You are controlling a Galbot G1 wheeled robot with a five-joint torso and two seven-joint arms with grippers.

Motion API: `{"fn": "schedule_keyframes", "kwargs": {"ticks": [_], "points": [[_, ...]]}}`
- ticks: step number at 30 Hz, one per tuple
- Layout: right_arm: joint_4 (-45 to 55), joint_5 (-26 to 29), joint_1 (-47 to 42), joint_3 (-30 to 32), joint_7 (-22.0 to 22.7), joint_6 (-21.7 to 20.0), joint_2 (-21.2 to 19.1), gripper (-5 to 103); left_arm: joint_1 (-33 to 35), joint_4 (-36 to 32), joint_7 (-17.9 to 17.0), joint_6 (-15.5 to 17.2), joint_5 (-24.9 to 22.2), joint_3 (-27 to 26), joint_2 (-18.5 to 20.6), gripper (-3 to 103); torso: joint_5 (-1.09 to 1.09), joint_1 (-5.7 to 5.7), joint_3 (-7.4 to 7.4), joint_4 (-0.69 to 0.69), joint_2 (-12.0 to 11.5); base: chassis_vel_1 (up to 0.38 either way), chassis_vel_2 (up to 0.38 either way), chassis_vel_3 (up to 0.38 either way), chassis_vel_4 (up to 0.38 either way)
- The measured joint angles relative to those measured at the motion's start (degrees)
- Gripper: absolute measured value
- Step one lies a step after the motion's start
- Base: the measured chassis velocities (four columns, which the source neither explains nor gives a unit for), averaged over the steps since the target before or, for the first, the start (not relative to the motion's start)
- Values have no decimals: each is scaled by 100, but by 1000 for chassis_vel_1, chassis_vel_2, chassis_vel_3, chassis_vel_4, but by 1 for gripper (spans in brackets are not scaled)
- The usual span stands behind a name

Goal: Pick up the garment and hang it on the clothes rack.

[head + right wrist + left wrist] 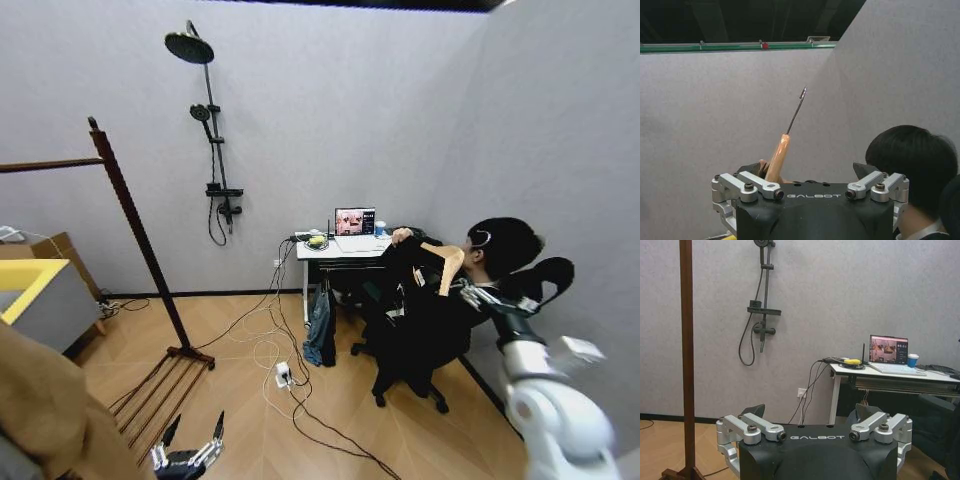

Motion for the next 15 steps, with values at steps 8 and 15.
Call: {"fn": "schedule_keyframes", "kwargs": {"ticks": [8, 15], "points": [[-470, -219, 514, -432, -90, 96, -105, 100, 0, -1, 0, 0, 0, 0, 0, 100, -1, 0, 0, 0, 0, 0, 0, 0, 0], [-932, -353, 927, -592, -128, 268, -431, 84, 0, 0, 0, 0, 0, 0, 0, 100, -1, 0, -1, 0, 1, 0, 0, 0, 0]]}}
